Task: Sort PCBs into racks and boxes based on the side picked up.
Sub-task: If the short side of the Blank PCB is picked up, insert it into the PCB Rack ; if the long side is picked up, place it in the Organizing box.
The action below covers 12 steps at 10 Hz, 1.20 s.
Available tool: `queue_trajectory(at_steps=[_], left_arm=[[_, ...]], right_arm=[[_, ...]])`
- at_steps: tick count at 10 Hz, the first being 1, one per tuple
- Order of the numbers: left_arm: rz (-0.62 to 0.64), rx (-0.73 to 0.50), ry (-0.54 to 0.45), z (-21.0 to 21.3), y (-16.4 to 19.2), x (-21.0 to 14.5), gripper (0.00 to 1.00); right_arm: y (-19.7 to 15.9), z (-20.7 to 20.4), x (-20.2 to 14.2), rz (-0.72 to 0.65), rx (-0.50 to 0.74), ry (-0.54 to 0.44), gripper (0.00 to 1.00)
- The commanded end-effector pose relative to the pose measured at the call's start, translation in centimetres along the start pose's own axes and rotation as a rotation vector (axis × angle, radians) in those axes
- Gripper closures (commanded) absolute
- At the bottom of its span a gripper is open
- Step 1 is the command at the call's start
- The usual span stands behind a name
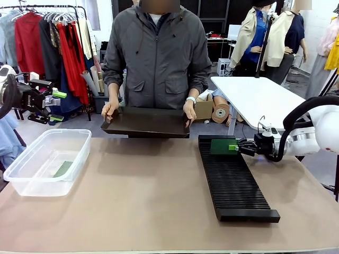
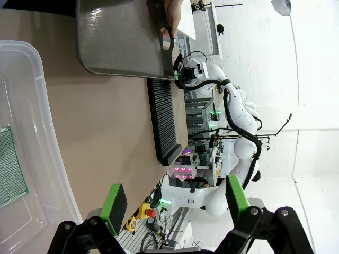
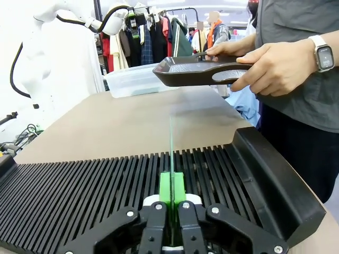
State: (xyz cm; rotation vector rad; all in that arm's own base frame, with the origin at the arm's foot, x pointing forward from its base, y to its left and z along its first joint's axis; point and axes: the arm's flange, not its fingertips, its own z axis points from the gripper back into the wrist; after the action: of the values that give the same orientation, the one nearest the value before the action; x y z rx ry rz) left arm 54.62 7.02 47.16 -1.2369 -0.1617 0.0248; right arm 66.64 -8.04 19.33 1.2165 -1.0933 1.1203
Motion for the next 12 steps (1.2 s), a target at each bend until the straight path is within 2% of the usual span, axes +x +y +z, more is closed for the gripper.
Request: queue_trajectory(at_steps=[1,5,6,11,12], left_arm=[[-0.004,0.012,-0.002,0.1,-0.2,-0.2,0.03],[-0.004,0.012,-0.002,0.1,-0.2,-0.2,0.03],[-0.004,0.012,-0.002,0.1,-0.2,-0.2,0.03],[-0.004,0.012,-0.002,0.1,-0.2,-0.2,0.03],[-0.004,0.012,-0.002,0.1,-0.2,-0.2,0.03]], right_arm=[[-1.7,0.4,0.4,-0.007,-0.067,0.023,0.86],[-1.3,0.9,1.4,0.009,-0.065,-0.011,0.09],[-1.1,1.1,1.6,0.013,-0.067,-0.014,0.00],[-0.3,1.0,2.4,-0.009,-0.051,0.013,0.00],[-0.8,1.5,1.3,0.021,-0.057,0.007,0.00]])
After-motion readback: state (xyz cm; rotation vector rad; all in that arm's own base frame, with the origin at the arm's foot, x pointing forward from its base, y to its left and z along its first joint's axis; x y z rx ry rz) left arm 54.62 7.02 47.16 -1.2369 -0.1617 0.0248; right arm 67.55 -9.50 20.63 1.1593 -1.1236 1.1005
